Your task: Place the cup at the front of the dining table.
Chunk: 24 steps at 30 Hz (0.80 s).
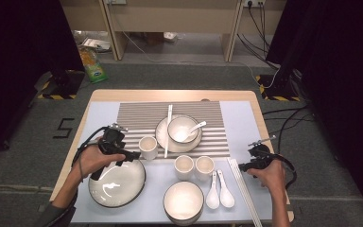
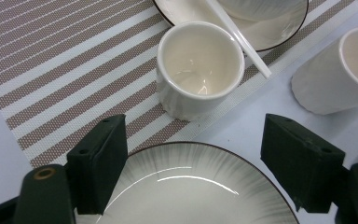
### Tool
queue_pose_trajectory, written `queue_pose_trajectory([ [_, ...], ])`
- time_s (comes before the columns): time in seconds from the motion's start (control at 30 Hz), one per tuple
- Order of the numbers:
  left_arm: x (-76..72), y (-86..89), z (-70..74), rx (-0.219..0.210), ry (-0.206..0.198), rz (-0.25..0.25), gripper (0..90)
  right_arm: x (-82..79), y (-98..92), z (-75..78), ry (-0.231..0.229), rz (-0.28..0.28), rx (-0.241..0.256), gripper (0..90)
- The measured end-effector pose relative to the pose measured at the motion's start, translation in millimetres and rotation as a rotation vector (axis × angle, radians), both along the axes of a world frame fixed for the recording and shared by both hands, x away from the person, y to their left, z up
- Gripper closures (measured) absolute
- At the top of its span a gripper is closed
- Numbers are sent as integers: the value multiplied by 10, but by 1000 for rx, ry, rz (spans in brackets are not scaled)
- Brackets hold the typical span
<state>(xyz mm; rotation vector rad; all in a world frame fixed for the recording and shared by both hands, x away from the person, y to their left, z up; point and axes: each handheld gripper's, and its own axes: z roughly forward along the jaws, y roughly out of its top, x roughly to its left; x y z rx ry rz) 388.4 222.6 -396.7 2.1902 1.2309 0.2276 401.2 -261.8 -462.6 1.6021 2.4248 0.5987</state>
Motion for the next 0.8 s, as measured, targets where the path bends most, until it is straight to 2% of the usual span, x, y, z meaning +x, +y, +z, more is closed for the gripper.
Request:
queue_pose_trajectory([
  [0.37, -166, 82, -67, -19, -21, 2, 223, 1, 5, 0, 1, -4, 0, 404],
  [0.57, -279, 134, -170, -24, -20, -6, 222, -11, 5, -1, -3, -7, 3, 405],
  [0.8, -376, 224, -241, -37, -24, 9, 222, -13, 5, -5, -8, -5, 0, 405],
])
